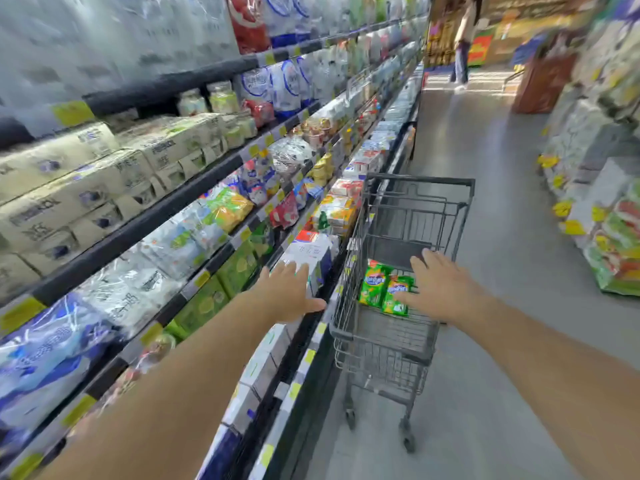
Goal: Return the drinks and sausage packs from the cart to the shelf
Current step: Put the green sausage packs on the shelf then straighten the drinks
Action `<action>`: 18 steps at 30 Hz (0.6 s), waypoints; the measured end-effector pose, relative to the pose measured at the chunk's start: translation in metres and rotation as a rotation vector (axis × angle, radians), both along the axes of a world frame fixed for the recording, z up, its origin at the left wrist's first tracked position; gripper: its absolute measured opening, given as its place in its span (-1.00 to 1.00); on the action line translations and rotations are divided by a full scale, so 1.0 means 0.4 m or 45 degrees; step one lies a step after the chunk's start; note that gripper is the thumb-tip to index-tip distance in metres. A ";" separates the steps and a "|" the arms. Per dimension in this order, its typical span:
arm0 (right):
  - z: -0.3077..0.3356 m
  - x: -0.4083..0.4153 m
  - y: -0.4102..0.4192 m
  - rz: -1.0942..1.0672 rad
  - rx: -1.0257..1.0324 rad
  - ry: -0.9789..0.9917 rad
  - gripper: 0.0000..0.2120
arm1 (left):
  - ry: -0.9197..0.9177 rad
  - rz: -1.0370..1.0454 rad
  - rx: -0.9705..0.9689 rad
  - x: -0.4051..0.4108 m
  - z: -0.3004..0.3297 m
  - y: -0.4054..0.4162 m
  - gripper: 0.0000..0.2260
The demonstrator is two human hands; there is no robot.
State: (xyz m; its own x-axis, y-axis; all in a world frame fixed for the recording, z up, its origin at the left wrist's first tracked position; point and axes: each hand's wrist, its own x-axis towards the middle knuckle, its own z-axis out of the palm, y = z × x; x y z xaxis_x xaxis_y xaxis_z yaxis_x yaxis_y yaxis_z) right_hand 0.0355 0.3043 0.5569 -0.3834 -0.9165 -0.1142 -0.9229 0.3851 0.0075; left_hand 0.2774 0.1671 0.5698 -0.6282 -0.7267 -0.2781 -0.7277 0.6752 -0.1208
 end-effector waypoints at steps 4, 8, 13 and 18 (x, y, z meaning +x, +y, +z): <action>-0.045 -0.118 -0.021 -0.109 0.026 -0.031 -0.17 | 0.030 -0.120 0.075 -0.176 -0.051 -0.068 -0.21; -0.084 -0.217 -0.100 -0.208 0.066 -0.063 -0.28 | 0.046 -0.230 0.149 -0.337 -0.108 -0.171 -0.20; -0.125 -0.327 -0.250 -0.306 0.110 -0.138 -0.33 | 0.030 -0.381 0.228 -0.521 -0.185 -0.343 -0.17; -0.170 -0.423 -0.382 -0.369 0.173 -0.149 -0.30 | -0.035 -0.483 0.284 -0.677 -0.284 -0.493 -0.19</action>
State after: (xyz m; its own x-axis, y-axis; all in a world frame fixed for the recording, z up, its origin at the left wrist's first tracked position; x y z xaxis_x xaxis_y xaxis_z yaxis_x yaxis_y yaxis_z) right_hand -0.1335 0.1516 0.4890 -0.6026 -0.7449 -0.2864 -0.7729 0.6341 -0.0228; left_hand 0.0064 -0.0301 0.4563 -0.8291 -0.3666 -0.4222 -0.4219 0.9057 0.0421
